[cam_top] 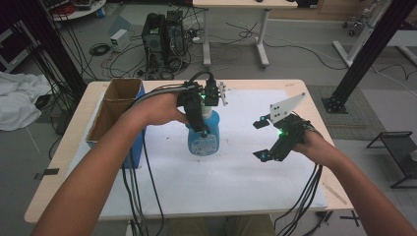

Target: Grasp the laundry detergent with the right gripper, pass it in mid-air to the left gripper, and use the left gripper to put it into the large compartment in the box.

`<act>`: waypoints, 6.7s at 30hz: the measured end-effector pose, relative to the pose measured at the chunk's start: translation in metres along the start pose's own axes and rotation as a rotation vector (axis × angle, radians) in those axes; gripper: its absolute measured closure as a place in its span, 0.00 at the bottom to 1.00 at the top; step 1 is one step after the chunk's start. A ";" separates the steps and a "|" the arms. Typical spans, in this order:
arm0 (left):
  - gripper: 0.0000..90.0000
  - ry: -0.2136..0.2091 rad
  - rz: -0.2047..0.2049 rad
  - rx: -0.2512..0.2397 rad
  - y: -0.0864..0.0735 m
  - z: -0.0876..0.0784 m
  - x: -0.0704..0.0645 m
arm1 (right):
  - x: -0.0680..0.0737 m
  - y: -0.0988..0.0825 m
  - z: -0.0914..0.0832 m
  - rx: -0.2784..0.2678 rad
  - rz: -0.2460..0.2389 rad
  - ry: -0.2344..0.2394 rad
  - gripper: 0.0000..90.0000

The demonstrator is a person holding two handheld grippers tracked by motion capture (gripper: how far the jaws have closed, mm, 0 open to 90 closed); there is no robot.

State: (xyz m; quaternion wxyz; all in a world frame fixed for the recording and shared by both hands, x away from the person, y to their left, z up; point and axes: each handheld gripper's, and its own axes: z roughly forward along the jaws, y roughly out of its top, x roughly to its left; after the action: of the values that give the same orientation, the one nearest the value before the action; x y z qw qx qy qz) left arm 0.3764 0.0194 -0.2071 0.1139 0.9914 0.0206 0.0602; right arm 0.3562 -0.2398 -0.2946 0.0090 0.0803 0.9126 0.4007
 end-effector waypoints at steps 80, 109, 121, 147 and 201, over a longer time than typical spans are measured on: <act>0.42 0.260 -0.685 -0.006 -0.198 -0.136 0.030 | -0.015 -0.030 -0.065 0.156 0.045 -0.146 0.01; 0.42 0.155 -0.608 0.089 -0.239 -0.007 0.041 | -0.011 -0.026 -0.057 0.162 0.044 -0.150 0.01; 0.42 0.133 -0.574 0.129 -0.247 0.017 0.044 | -0.011 -0.028 -0.050 0.177 0.067 -0.150 0.01; 0.42 0.120 -0.591 0.120 -0.247 0.023 0.050 | -0.009 -0.028 -0.042 0.176 0.059 -0.128 0.01; 0.27 0.186 -0.570 -0.169 -0.194 -0.067 -0.002 | 0.000 -0.025 -0.052 0.144 0.033 -0.136 0.01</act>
State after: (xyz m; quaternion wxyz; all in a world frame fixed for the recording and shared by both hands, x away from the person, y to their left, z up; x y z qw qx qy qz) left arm 0.3612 0.2232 -0.1863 0.2059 0.9230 0.3029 0.1177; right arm 0.3482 -0.2948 -0.2775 0.0584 0.1225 0.9349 0.3279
